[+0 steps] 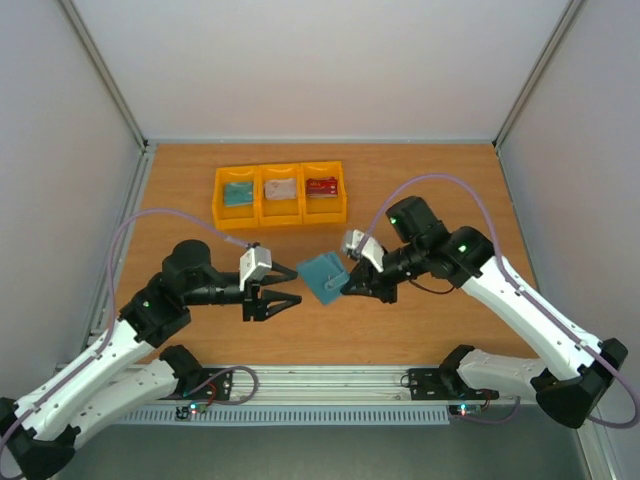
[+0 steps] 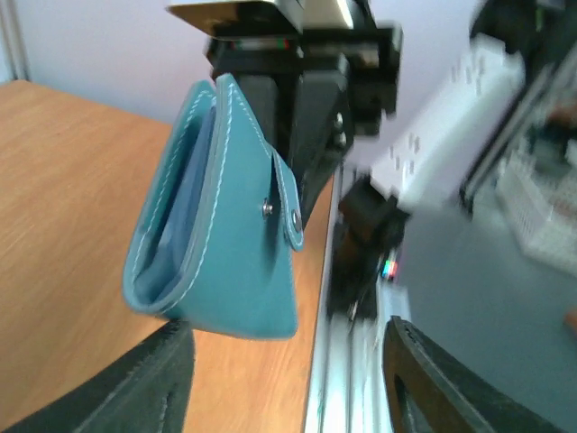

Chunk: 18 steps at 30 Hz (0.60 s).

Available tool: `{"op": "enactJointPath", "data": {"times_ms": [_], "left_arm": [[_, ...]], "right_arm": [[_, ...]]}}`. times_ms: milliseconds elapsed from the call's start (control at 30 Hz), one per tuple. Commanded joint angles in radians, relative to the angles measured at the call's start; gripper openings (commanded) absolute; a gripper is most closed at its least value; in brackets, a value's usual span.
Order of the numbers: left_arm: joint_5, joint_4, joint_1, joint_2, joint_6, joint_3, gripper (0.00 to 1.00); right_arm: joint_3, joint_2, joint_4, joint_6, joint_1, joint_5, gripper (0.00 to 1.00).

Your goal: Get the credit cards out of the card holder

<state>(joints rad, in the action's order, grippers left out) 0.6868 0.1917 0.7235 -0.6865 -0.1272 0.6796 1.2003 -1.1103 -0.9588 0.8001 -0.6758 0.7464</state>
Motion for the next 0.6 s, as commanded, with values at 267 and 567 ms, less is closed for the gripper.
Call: {"op": "enactJointPath", "data": {"times_ms": [267,567], "left_arm": [[0.323,0.362,-0.016,-0.183,0.435,0.158,0.74],[0.358,0.162,0.007,-0.261,0.238,0.13,0.57]], "right_arm": [[0.054,-0.078,-0.223,0.347,-0.221,-0.176,0.01],[0.12,-0.093,-0.241,0.4,-0.255,-0.172,0.01]]}}
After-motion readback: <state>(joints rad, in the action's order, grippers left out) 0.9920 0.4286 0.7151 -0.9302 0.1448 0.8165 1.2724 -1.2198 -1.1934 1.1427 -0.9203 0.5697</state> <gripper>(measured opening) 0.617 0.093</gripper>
